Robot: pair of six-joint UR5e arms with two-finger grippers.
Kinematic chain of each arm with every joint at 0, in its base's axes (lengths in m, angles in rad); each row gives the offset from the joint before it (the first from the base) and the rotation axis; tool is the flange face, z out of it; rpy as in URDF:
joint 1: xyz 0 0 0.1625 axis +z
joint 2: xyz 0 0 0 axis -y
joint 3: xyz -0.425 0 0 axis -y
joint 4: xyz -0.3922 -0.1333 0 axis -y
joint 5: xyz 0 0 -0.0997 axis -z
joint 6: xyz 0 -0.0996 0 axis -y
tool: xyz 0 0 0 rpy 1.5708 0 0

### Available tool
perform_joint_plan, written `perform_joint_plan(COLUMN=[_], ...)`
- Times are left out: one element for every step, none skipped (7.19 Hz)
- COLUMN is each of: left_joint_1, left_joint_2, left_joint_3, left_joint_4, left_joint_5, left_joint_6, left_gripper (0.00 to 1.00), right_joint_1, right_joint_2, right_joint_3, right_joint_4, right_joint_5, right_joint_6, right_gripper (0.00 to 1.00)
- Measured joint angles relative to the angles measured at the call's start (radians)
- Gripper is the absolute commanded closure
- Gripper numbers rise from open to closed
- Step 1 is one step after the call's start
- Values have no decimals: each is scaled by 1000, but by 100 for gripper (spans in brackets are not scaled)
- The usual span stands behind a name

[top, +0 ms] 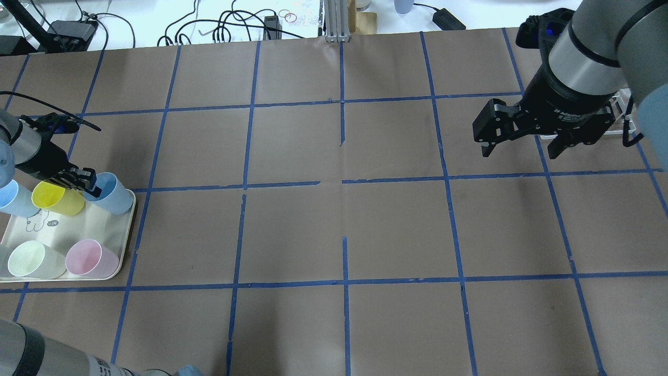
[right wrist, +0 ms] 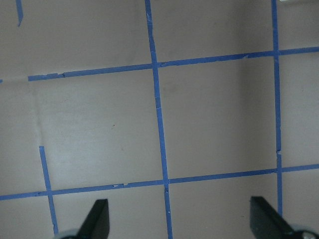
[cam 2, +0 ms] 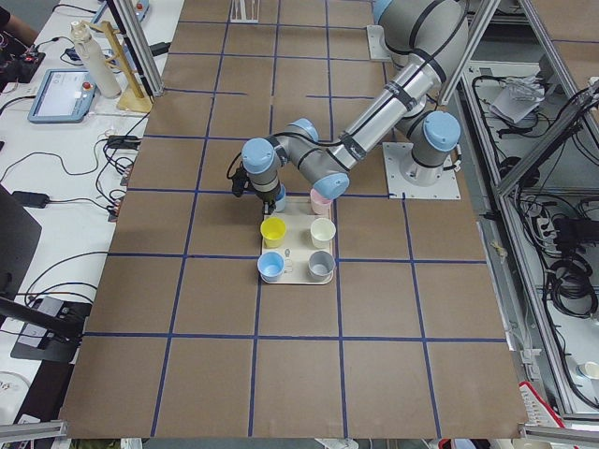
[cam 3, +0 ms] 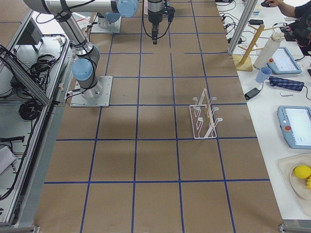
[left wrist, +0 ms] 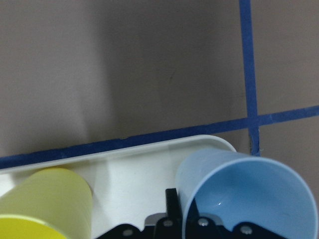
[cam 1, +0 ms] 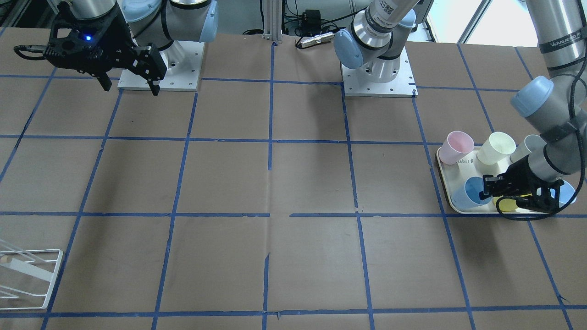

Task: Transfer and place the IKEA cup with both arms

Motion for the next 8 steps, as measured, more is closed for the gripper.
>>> perform_joint_plan(left_joint_1=[0, 1, 2, -1, -11, -38, -92, -166], left_joint_2=[-5, -8, -5, 11, 37, 67, 99, 130], left_joint_3=[0, 3, 11, 20, 42, 89, 158, 230], left_joint_4=[2, 1, -6, -32, -87, -163, -253, -339], left_joint_5=[-2, -2, -1, -2, -3, -2, -2, -1], left_joint_6=[0, 0, -2, -6, -23, -63, -138, -244], left_gripper=[16, 15, 15, 14, 13, 10, 6, 0], right_joint_1=[1, 1, 1, 1, 1, 2, 2, 3], right_joint_2=[0, 0, 0, 0, 1, 1, 0, 0], right_joint_3=[0, 0, -1, 0, 0, 1, 0, -1], right_joint_4=[1, -2, -4, -4, -4, -5, -5, -3], right_joint_5=[1, 2, 1, 1, 0, 0, 0, 0], right_joint_6=[0, -1, -1, -1, -1, -2, -3, -3], right_gripper=[0, 0, 0, 0, 0, 0, 0, 0])
